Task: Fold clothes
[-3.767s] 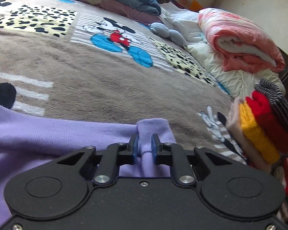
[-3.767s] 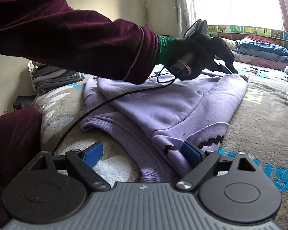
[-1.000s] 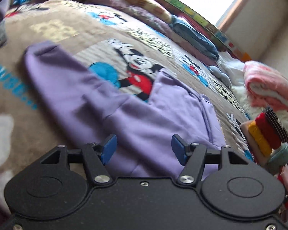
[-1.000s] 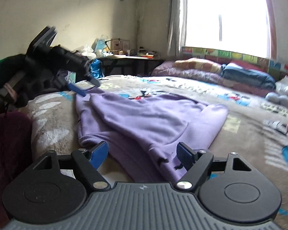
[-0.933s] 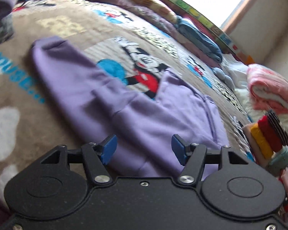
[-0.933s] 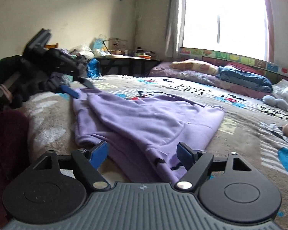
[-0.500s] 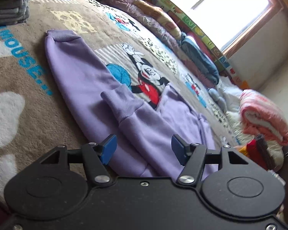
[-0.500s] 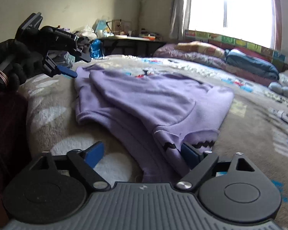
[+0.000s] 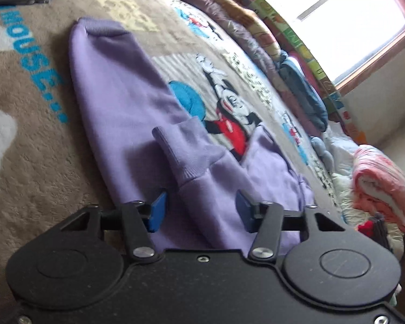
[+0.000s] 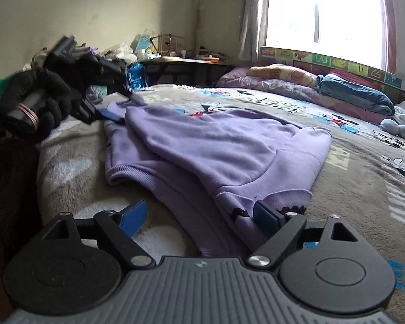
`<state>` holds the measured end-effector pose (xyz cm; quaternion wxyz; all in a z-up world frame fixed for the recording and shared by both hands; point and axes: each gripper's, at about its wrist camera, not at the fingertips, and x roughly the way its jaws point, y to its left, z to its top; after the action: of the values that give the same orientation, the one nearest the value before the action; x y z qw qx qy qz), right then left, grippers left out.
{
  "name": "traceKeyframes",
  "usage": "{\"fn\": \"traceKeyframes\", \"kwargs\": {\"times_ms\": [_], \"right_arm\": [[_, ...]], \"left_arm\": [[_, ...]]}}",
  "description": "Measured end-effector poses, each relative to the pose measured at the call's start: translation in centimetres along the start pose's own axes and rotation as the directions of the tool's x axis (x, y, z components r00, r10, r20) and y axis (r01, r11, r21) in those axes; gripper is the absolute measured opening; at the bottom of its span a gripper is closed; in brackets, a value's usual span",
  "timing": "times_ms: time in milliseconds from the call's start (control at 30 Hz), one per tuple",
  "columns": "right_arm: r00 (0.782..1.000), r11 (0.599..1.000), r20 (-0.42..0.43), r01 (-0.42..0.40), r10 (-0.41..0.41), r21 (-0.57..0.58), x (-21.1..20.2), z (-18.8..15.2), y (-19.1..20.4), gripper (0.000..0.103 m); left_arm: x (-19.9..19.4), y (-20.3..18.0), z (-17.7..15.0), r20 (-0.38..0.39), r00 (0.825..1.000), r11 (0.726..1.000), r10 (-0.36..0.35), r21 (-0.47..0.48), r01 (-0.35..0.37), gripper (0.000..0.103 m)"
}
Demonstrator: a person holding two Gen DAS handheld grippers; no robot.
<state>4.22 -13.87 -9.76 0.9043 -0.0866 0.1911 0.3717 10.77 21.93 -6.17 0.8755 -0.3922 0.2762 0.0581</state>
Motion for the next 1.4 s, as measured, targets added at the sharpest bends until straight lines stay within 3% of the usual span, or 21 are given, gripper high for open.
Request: {"fn": "traceKeyframes", "kwargs": {"times_ms": [100, 200, 400, 633, 1400], "right_arm": [[1.0, 1.0, 0.0, -0.004, 0.004, 0.001, 0.1, -0.1, -0.1, 0.085], [1.0, 1.0, -0.008, -0.01, 0.01, 0.01, 0.2, -0.2, -0.2, 0.086], [1.0, 0.997, 0.021, -0.012, 0.011, 0.074, -0.1, 0.0, -1.2, 0.085], [0.999, 0.993, 0.012, -0.051, 0.05, 0.109, -0.1, -0.2, -1.5, 0.086], [0.98, 0.927, 0.083, -0.196, 0.179, 0.321, 0.0, -1.5, -4.8, 0.089]], "left_arm": [[-0.1, -1.2, 0.0, 0.009, 1.0, 0.999, -0.005, 0.038, 0.004, 0.005], [-0.3, -2.8, 0.2, 0.02, 1.0, 0.996, -0.017, 0.086, 0.015, 0.003], [-0.6, -9.9, 1.7, 0.05, 0.988, 0.976, -0.147, 0.168, 0.137, 0.003], [3.2, -16.7, 3.0, 0.032, 0.974, 0.958, -0.223, 0.194, 0.212, 0.003], [18.6, -24.7, -0.5, -0.105, 0.988, 0.941, -0.114, 0.308, 0.141, 0.003]]}}
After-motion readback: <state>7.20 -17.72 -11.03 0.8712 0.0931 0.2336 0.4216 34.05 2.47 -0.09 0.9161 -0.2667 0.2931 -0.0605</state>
